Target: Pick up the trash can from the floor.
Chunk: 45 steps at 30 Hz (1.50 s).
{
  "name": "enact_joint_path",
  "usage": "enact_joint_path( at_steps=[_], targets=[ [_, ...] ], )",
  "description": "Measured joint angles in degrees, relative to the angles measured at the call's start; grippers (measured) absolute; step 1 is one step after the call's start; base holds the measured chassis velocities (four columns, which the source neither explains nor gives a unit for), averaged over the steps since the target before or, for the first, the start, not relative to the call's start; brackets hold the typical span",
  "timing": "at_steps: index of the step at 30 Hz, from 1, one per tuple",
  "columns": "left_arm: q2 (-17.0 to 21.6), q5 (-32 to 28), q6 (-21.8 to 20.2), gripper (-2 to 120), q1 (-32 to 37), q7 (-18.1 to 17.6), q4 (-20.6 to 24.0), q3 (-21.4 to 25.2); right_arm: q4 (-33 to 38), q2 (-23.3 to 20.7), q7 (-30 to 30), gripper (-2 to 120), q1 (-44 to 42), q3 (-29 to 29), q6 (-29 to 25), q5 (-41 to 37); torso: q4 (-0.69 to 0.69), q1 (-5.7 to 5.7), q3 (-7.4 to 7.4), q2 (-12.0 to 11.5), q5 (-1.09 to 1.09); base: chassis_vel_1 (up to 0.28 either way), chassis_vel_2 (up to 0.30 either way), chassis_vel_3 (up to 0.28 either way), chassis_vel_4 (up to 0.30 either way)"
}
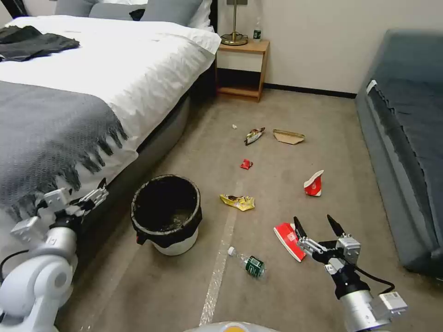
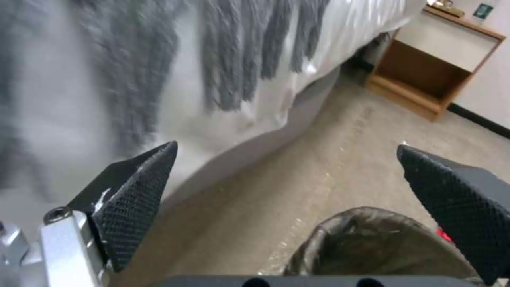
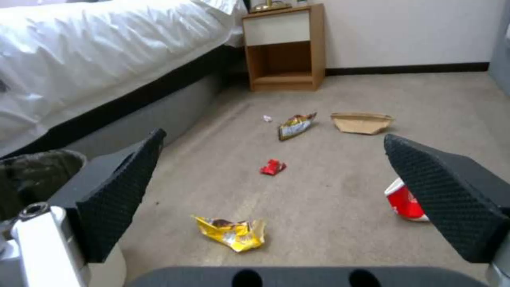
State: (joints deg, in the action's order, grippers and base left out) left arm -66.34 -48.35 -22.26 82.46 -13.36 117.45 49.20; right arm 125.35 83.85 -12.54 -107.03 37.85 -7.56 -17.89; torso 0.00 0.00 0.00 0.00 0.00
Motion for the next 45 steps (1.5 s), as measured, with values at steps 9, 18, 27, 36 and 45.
enact_joint_path(
  at_steps=[9, 18, 27, 36, 45],
  targets=[
    [0.5, -1.8, -5.8, 100, -4.7, -2.4, -4.8, -7.3, 0.1, 2.2, 0.0, 100, -0.8, 0.2, -0.6, 2.1, -0.01, 0.00, 0.00, 0.0, 0.00, 0.000, 0.000, 0.000, 0.000],
    [2.1, -1.9, -9.0, 100, -6.7, -3.9, -7.6, -8.8, -0.1, 2.9, 0.0, 100, -1.0, 0.3, -0.7, 2.9, 0.01, 0.00, 0.00, 0.0, 0.00, 0.000, 0.000, 0.000, 0.000],
    [5.4, -3.0, -16.6, 100, -10.2, -3.5, -10.1, -9.9, -0.7, 3.6, 0.0, 100, -0.5, 0.3, -0.8, 3.4, 0.00, 0.00, 0.00, 0.0, -0.01, 0.000, 0.000, 0.000, 0.000],
    [6.3, -3.1, -18.2, 100, -12.4, -3.4, -13.7, -12.1, -1.8, 3.8, 0.0, 100, 0.2, 0.4, -0.9, 3.5, 0.00, 0.00, 0.00, 0.0, 0.00, 0.000, 0.000, 0.000, 0.000],
    [5.1, -3.0, -17.7, 100, -14.4, -2.4, -17.3, -13.4, -3.8, 3.0, 0.1, 100, 2.0, 0.7, -0.3, 3.2, 0.02, 0.00, 0.00, 0.0, 0.01, 0.000, 0.000, 0.000, 0.000]
  ],
)
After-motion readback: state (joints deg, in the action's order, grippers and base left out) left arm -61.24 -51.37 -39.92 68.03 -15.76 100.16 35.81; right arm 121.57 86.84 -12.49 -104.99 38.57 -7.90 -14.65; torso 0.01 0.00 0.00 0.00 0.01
